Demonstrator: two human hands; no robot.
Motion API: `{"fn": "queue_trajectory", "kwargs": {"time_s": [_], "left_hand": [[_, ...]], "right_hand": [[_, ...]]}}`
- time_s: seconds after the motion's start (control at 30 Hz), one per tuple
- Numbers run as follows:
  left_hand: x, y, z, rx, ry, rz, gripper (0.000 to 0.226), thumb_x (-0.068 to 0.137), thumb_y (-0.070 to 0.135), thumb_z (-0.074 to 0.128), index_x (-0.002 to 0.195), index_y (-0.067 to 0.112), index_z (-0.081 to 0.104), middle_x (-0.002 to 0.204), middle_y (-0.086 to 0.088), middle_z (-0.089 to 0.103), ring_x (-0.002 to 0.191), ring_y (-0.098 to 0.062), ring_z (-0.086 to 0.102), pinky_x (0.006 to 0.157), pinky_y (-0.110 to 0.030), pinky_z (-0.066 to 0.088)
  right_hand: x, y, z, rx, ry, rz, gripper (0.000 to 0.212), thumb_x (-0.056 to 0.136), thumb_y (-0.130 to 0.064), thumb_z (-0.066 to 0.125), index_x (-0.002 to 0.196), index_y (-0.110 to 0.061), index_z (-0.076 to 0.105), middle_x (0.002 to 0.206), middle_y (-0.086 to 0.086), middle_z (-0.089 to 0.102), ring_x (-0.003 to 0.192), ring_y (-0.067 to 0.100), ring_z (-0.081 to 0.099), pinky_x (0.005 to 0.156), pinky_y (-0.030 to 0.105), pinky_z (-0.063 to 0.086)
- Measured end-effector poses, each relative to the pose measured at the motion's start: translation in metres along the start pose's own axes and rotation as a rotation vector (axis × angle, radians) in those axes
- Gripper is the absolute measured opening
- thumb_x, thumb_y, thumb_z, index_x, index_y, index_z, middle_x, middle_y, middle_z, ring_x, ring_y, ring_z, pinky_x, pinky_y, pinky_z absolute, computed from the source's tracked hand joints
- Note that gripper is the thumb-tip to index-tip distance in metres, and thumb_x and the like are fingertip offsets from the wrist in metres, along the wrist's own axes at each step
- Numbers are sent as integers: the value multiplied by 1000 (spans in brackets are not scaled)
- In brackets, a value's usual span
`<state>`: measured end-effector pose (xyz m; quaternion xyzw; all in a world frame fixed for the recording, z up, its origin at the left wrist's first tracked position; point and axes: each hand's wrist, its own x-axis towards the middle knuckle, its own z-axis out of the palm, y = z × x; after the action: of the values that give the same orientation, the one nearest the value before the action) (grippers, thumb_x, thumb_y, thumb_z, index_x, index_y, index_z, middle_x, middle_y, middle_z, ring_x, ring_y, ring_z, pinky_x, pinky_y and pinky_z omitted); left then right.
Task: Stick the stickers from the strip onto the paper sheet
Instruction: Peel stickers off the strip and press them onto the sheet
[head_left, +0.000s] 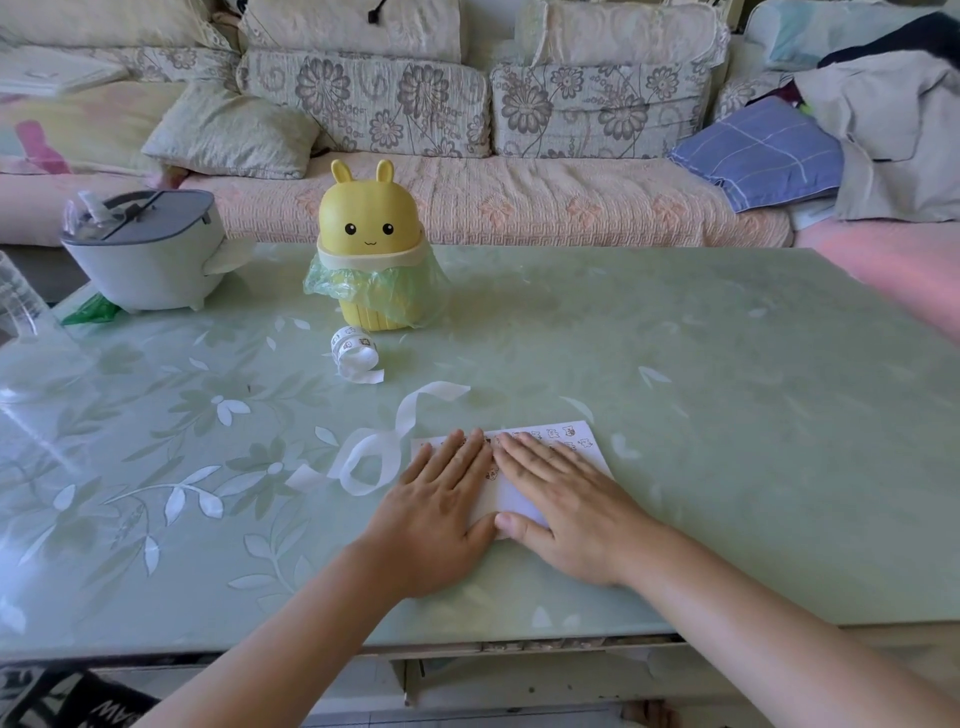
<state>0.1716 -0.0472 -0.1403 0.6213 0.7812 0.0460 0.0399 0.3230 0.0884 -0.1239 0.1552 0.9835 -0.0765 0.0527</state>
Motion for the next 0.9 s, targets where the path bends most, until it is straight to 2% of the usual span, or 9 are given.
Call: {"fn": "queue_trajectory", "kwargs": {"time_s": [0.1,0.27,0.37,0.43,0.5,0.6,0.77,0.83,0.9], "left_hand": [[-1,1,2,-25,30,-62,84,87,73,0,156,28,-4,162,8,-15,147,-10,-20,121,-35,-11],[0,0,3,-44,19,-101,85,81,73,3,156,32,-5,163,4,-16,147,-11,-21,120,-33,-14],[-2,1,-3,-128,28,-89,90,80,74,5,157,27,-3,162,7,-12,148,-9,-18,120,-30,-12],[-4,3,-15,-264,129,-68,84,83,69,14,156,28,19,162,10,10,150,-10,5,122,-28,8],[-7,2,-30,-370,335,-5,54,91,48,37,138,25,50,142,9,49,131,-17,45,103,-33,43],[-11,-18,-47,-220,551,-16,36,81,29,57,117,24,61,110,7,59,101,-20,55,79,-34,49],[-32,-60,-58,37,184,-261,70,71,61,68,135,41,48,129,6,47,117,-22,46,90,-38,44],[-37,-68,-56,-42,120,-303,58,80,52,67,135,44,49,130,9,49,118,-18,46,88,-32,44],[-37,-74,-57,-237,203,-316,36,87,33,66,123,38,62,116,8,59,106,-16,55,78,-24,45]], "right_hand": [[1,3,4,-1,30,126,110,66,-80,-26,158,-22,-12,164,-7,-23,150,8,-23,125,37,-6],[4,1,5,48,16,329,97,84,-80,-1,159,-19,-11,165,-3,-22,151,13,-24,123,37,-12],[10,-4,-4,87,47,387,80,98,-66,20,161,-19,5,168,0,-7,154,18,-11,124,43,-5],[16,-8,-13,75,140,380,70,100,-62,22,157,-21,22,167,3,10,154,20,2,123,45,3],[23,-14,-24,43,243,314,68,99,-61,18,151,-22,36,163,2,26,151,21,17,120,43,14],[36,-26,-36,107,319,195,52,100,-49,34,143,-24,50,149,-4,46,138,20,41,109,38,29],[59,-49,-44,268,302,95,42,98,-21,50,139,-27,54,143,-10,49,126,18,51,102,35,42],[70,-56,-43,264,301,56,44,97,-18,51,139,-29,53,143,-12,47,124,17,52,99,33,44],[81,-61,-41,261,261,14,48,94,-16,55,140,-31,53,143,-12,46,126,16,50,99,33,44]]}}
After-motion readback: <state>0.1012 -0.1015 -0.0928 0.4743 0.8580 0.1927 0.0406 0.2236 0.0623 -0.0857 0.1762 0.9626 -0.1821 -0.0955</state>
